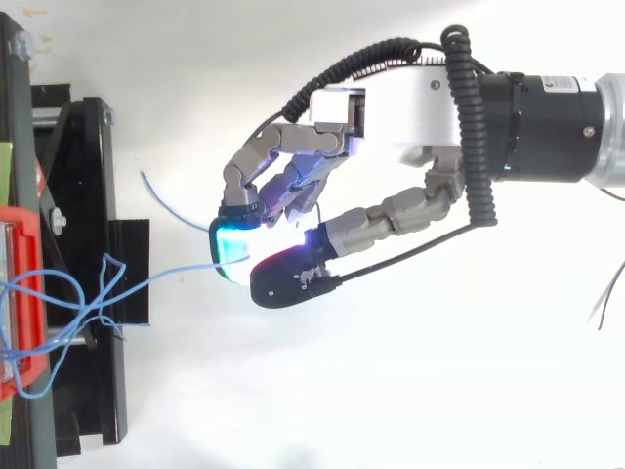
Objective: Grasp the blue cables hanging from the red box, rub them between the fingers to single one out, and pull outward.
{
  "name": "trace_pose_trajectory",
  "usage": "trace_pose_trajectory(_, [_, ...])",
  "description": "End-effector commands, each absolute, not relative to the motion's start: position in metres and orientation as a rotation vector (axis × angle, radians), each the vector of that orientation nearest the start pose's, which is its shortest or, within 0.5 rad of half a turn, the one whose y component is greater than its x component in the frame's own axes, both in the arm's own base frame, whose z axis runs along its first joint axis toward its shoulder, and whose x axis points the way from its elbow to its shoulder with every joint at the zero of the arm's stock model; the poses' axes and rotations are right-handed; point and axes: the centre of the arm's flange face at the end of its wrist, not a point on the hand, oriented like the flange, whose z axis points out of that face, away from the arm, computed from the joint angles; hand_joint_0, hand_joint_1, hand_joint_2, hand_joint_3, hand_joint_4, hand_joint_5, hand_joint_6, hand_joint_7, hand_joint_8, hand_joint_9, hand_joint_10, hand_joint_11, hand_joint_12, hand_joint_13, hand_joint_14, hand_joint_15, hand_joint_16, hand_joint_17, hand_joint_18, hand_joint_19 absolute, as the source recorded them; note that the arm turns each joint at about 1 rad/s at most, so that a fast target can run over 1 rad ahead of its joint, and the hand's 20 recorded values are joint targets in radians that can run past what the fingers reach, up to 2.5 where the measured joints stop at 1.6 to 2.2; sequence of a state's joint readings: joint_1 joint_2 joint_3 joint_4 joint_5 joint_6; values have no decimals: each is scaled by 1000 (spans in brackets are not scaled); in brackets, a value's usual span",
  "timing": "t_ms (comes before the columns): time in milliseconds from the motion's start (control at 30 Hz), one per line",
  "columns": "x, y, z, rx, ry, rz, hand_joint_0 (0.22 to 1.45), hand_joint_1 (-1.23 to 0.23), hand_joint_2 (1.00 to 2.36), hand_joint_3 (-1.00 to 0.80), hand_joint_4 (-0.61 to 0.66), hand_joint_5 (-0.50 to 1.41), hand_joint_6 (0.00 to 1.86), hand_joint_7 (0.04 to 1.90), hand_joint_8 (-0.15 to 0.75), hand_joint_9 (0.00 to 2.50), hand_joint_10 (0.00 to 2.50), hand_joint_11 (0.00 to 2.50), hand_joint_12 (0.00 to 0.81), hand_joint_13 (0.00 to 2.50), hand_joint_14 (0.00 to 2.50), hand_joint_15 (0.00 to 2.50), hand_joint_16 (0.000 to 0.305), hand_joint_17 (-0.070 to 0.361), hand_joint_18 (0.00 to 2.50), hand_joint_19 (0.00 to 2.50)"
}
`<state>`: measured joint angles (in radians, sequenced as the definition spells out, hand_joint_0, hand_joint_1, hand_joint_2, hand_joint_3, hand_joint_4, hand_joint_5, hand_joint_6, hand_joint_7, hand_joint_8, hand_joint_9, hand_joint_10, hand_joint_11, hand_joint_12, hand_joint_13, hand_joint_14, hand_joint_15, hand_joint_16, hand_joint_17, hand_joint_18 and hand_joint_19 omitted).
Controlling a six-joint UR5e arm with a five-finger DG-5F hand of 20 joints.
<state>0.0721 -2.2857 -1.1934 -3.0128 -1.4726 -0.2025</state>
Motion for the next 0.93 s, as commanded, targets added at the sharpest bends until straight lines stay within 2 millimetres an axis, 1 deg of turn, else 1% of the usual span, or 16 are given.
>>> trace_pose_trajectory(0, [733, -90, 236, 1194, 1452, 935, 593, -784, 1138, 73, -94, -112, 904, 1013, 325, 817, 11, 342, 425, 725, 13, 325, 67, 151, 716, 434])
trace_pose_trajectory(900, [733, -90, 236, 1194, 1452, 935, 592, -785, 1145, 67, -95, -113, 905, 1011, 325, 820, 13, 354, 425, 729, 12, 332, 67, 151, 718, 433])
